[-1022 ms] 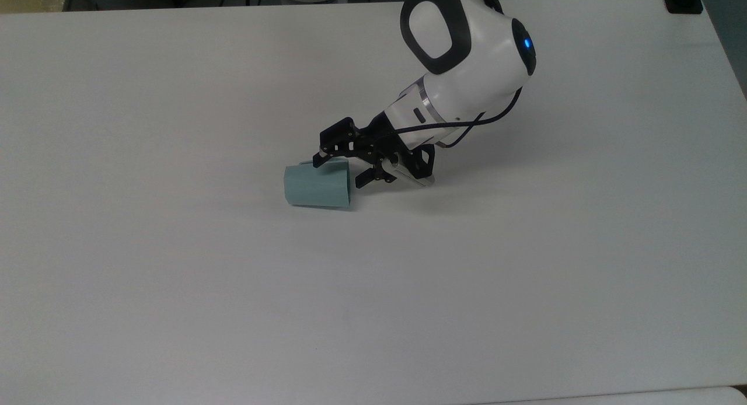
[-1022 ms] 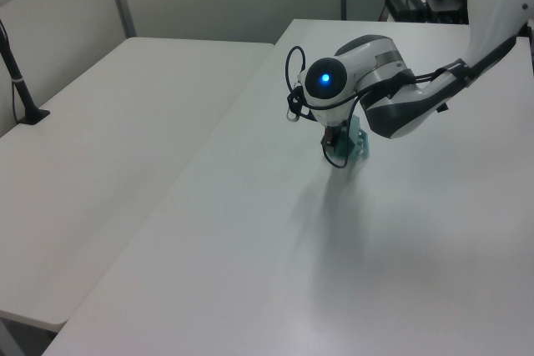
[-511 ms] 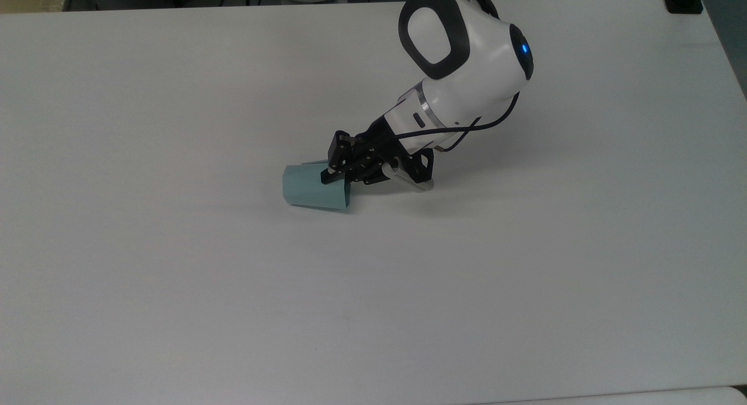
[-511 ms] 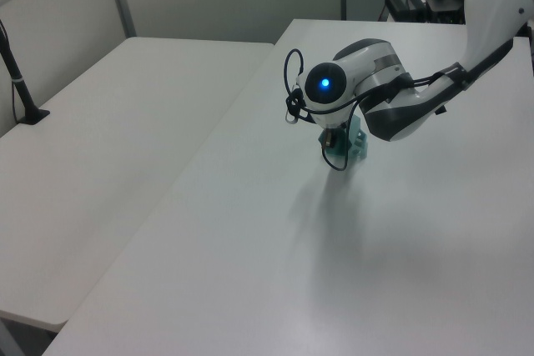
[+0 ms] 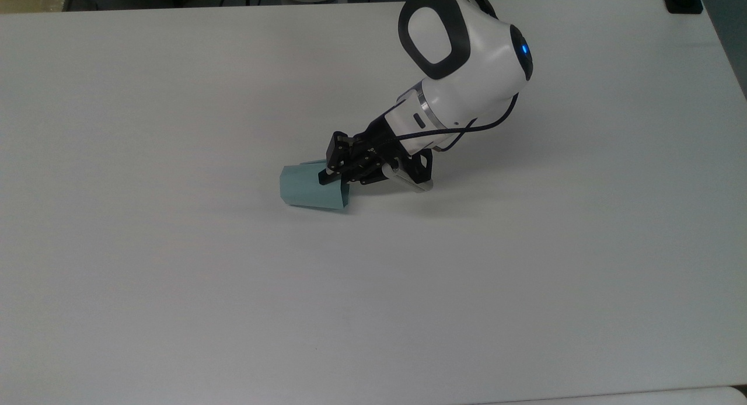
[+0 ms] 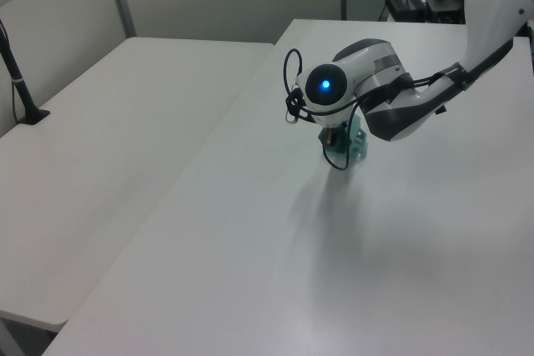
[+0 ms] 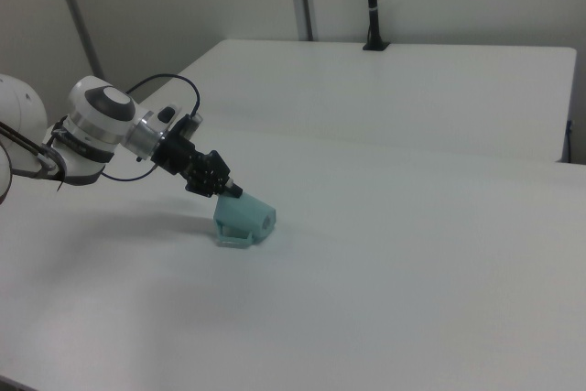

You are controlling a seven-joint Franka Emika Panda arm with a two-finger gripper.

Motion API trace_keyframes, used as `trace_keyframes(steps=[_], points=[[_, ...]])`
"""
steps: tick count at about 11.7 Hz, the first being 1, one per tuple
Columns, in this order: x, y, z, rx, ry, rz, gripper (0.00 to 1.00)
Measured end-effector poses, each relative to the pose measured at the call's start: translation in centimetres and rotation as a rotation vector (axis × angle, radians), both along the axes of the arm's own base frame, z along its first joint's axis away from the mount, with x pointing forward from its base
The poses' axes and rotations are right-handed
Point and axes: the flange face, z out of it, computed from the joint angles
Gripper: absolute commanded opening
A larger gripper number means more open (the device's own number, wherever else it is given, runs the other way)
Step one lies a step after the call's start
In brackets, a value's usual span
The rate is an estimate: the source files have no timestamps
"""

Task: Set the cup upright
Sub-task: 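Lift the cup by its rim and rotate it so the base points down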

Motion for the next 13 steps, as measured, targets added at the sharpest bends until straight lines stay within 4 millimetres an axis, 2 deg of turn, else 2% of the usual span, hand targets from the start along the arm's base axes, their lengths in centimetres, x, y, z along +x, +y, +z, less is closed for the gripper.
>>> trace_keyframes(steps=[3,8,10,11,13], points=[[0.0,-0.2,1.1,0.027,-0.003,-0.014,0.0],[-1.6,-1.1,10.9,0.232,0.036,-0.06,0.0],[-1.6,-3.2,13.7,0.357,0.039,-0.127,0.0],[-1.6,-4.8,14.1,0.434,0.068,-0.174,0.0],[-1.7,-7.5,12.7,0.624,0.095,-0.222,0.0]])
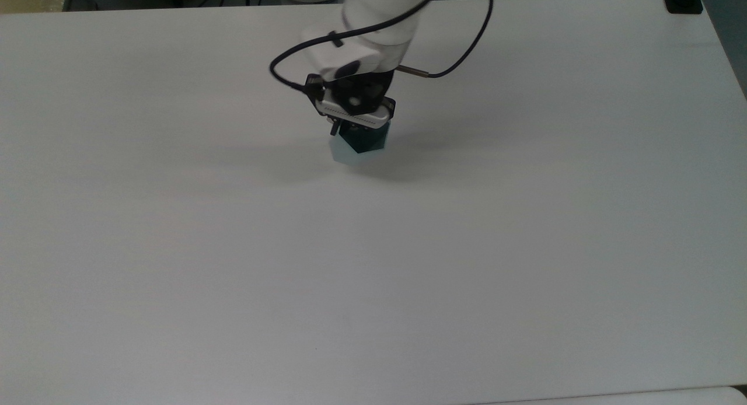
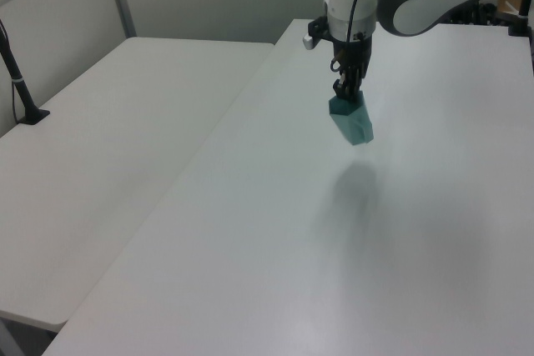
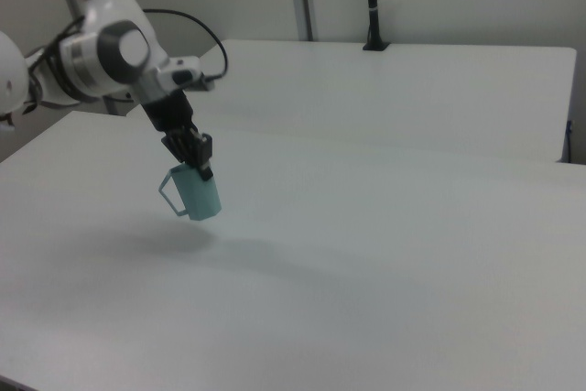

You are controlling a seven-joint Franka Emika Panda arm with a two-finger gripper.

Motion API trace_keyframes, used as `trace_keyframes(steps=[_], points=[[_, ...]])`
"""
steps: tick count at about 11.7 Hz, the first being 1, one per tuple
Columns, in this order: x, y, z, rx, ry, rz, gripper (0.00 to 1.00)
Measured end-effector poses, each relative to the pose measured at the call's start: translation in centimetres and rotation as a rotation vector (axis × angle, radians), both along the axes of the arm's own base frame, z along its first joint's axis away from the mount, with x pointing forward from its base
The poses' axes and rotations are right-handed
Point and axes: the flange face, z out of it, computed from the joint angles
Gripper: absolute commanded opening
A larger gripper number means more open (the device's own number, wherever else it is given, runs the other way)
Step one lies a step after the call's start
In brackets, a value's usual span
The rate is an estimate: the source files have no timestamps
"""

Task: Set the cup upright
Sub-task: 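Lift the cup by its rim and rotate it so the base points down, then lower the upright cup onto the table and open the gripper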

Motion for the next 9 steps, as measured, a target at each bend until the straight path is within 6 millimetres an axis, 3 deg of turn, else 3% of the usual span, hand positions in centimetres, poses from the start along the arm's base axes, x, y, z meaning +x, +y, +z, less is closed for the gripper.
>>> trace_keyframes(steps=[2,5,6,9], points=[[-1.2,-3.3,-1.2,0.16,0.008,-0.004,0.0],[-2.4,-8.8,0.8,0.299,-0.028,-0.052,0.0],[-2.4,-10.3,0.5,0.331,-0.082,-0.082,0.0],[-2.8,-12.1,-2.7,0.339,-0.114,-0.121,0.0]])
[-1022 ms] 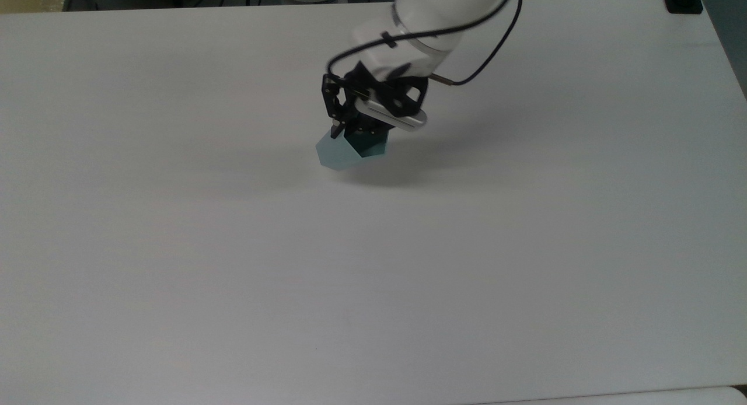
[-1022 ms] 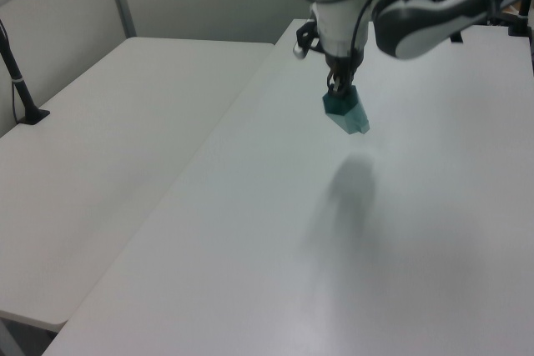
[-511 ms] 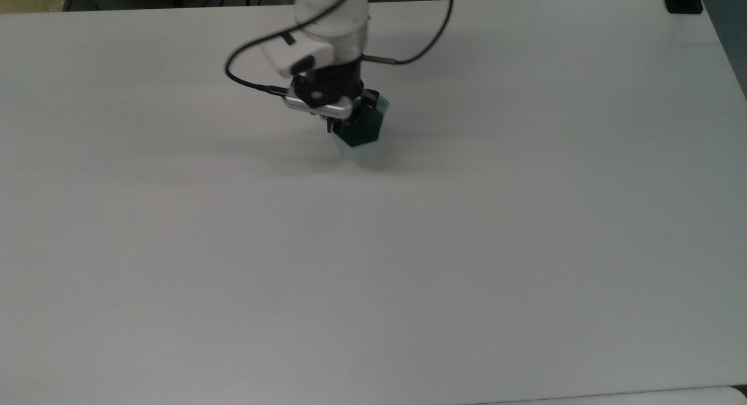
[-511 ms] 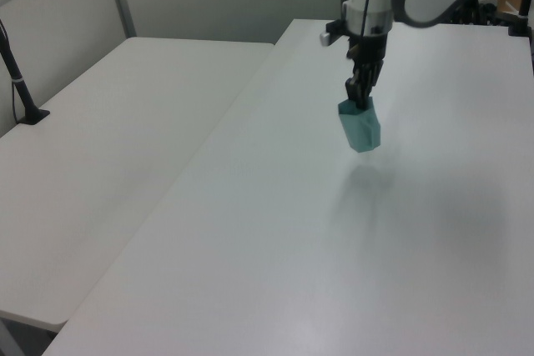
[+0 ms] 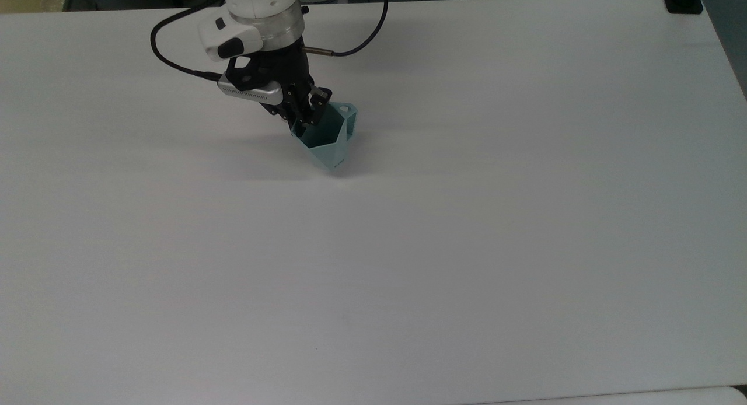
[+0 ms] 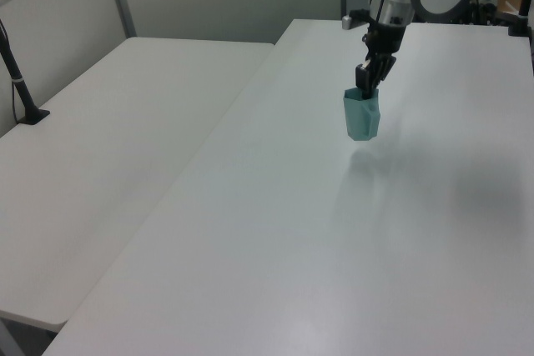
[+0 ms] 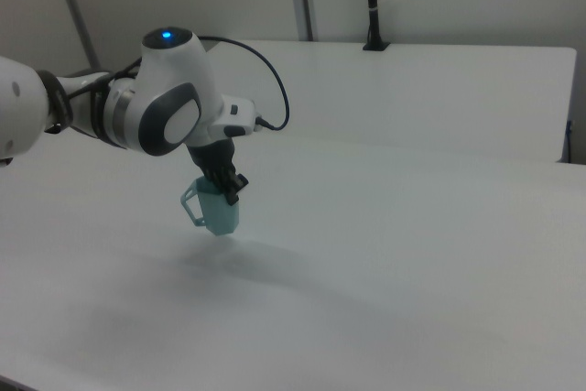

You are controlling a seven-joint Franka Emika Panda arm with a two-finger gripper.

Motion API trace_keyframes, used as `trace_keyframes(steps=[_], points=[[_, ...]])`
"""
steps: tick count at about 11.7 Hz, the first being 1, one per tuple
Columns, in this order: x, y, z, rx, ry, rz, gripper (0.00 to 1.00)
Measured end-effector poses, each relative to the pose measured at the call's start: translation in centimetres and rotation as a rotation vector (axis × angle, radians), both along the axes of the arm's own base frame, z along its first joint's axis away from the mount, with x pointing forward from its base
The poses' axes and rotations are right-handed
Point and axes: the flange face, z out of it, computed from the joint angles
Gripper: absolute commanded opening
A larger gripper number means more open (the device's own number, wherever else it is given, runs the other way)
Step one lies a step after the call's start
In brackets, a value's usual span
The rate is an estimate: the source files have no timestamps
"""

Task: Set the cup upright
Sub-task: 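Lower the upright cup onto the table and open the gripper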

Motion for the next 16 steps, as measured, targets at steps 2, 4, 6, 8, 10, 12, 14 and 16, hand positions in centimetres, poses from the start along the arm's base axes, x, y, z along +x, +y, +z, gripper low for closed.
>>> trace_keyframes(steps=[2,4,6,8,10,12,14,16], points=[[-0.3,-0.4,-0.8,-0.003,0.012,-0.006,0.0],[-0.2,-0.6,-1.5,-0.006,0.013,-0.01,0.0],[0.0,-0.7,-2.4,-0.013,0.018,-0.013,0.0],[0.3,-0.6,-3.2,-0.019,0.012,-0.015,0.21],[0.4,-1.0,-3.3,-0.018,0.013,-0.024,0.47],[0.5,-1.7,-3.3,-0.016,0.014,-0.038,0.78],[0.5,-1.8,-3.3,-0.015,0.013,-0.038,0.91],[0.6,-1.8,-3.1,-0.015,0.008,-0.037,1.0]])
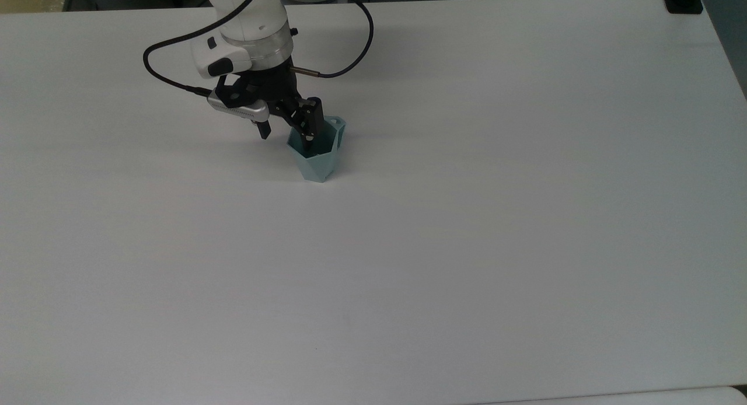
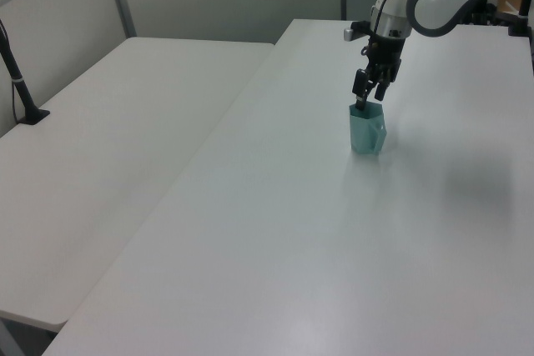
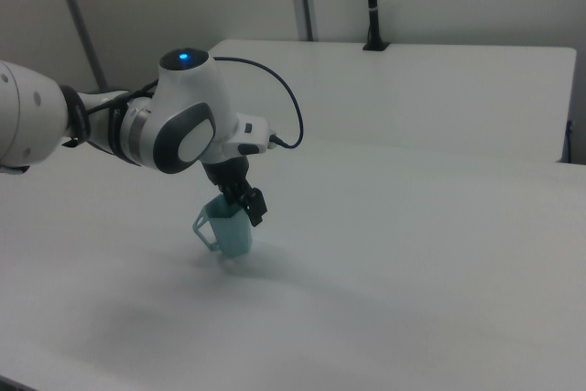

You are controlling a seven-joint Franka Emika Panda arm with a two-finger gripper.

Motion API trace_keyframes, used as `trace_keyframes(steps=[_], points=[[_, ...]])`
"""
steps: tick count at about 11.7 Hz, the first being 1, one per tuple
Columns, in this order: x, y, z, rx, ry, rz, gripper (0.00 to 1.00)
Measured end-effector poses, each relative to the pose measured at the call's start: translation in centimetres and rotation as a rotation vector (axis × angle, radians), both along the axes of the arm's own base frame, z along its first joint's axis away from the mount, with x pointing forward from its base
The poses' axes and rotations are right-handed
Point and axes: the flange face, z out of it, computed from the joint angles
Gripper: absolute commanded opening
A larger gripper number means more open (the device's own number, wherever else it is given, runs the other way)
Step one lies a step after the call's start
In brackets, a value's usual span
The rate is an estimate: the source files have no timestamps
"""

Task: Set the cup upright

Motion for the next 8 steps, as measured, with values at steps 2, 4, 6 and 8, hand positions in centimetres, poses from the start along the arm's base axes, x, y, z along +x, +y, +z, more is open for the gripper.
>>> trace_keyframes(steps=[2,4,6,8], points=[[0.2,0.1,0.7,0.003,-0.004,0.002,1.0],[0.8,0.4,3.6,0.012,-0.019,0.015,1.0],[1.0,0.5,8.8,0.032,-0.045,0.025,1.0],[-0.3,-1.6,14.6,0.018,0.014,0.156,1.0]])
